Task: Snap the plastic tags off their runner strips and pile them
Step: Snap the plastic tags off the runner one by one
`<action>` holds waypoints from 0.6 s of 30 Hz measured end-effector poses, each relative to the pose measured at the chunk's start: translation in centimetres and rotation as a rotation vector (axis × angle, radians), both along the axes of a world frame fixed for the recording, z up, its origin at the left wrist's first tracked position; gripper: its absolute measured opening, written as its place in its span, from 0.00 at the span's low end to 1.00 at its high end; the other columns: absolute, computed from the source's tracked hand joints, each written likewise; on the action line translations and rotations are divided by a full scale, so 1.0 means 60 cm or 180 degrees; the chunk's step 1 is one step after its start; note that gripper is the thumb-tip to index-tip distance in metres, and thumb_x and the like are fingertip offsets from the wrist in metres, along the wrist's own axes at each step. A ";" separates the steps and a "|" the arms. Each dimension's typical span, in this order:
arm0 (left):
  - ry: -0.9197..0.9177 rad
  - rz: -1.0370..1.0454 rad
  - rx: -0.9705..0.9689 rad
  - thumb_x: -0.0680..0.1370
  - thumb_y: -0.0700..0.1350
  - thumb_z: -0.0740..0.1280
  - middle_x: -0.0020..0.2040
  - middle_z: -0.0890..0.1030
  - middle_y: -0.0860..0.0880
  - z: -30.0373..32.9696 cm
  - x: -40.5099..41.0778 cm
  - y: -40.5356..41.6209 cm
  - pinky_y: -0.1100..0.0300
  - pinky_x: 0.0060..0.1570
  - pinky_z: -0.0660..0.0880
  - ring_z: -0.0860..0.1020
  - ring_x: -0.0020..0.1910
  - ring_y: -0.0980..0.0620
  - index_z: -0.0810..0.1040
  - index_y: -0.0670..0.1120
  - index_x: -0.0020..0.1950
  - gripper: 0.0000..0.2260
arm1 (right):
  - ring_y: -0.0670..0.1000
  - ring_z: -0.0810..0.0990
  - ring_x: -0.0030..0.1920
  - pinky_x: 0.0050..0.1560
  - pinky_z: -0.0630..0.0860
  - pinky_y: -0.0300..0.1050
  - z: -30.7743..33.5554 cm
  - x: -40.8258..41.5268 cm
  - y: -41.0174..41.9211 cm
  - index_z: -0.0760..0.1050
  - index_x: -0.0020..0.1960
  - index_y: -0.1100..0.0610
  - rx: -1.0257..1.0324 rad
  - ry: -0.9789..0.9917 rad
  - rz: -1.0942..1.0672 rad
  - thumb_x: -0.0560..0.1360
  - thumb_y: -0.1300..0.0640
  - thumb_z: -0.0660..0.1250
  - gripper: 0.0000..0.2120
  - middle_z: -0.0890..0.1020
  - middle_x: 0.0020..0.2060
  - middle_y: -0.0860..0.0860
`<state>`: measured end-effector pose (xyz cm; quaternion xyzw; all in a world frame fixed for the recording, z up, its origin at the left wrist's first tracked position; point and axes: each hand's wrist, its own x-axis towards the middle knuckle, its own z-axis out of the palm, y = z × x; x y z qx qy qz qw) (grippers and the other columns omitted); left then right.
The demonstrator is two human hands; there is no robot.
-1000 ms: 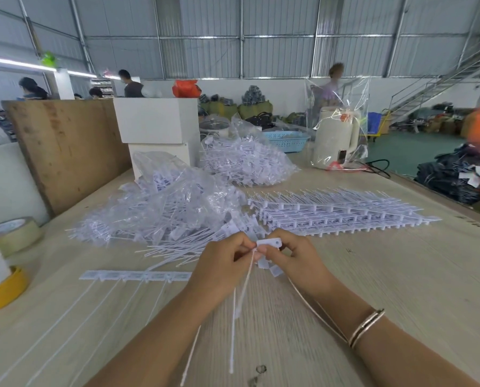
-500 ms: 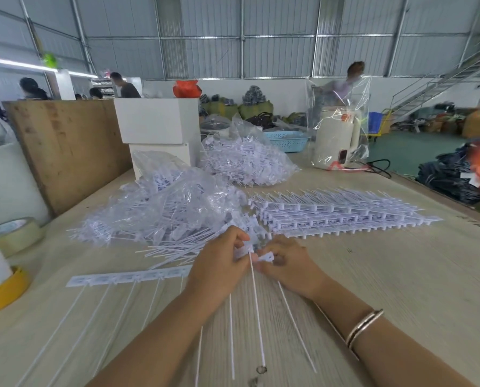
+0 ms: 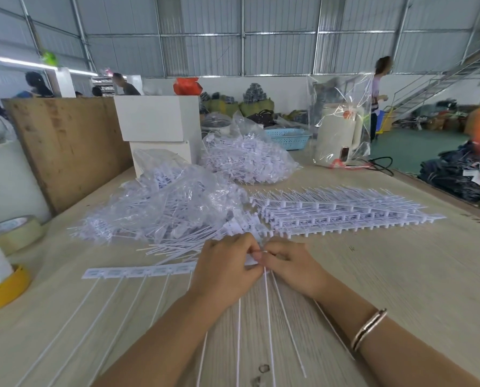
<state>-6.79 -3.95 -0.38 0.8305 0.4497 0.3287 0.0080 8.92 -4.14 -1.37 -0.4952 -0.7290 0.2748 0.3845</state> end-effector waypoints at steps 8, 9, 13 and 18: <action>0.0278 -0.0213 -0.0467 0.74 0.45 0.64 0.58 0.76 0.58 0.006 -0.014 0.001 0.57 0.52 0.70 0.74 0.54 0.56 0.71 0.54 0.62 0.16 | 0.49 0.76 0.38 0.46 0.71 0.43 0.000 0.016 0.007 0.79 0.37 0.58 -0.0415 0.1117 -0.0253 0.76 0.60 0.64 0.11 0.78 0.34 0.53; 0.0373 -0.0191 -0.0416 0.74 0.46 0.65 0.58 0.76 0.57 0.005 -0.012 0.001 0.55 0.53 0.71 0.74 0.55 0.55 0.70 0.54 0.62 0.16 | 0.49 0.76 0.39 0.47 0.71 0.44 0.000 0.016 0.007 0.80 0.37 0.56 -0.0433 0.1169 -0.0255 0.76 0.60 0.64 0.11 0.79 0.35 0.52; 0.0337 -0.0013 -0.0094 0.76 0.47 0.66 0.52 0.77 0.55 0.005 -0.011 0.005 0.57 0.46 0.70 0.75 0.50 0.53 0.73 0.52 0.56 0.10 | 0.52 0.77 0.40 0.50 0.71 0.48 0.000 0.014 0.006 0.79 0.38 0.58 -0.0474 0.1388 -0.0095 0.76 0.61 0.64 0.10 0.79 0.36 0.56; 0.0270 -0.0015 -0.0003 0.75 0.45 0.67 0.50 0.81 0.55 0.002 -0.013 0.006 0.59 0.43 0.71 0.77 0.49 0.53 0.78 0.51 0.54 0.09 | 0.49 0.74 0.37 0.42 0.69 0.44 -0.006 0.004 0.004 0.79 0.38 0.57 -0.0393 0.0847 0.0110 0.73 0.53 0.70 0.08 0.77 0.33 0.53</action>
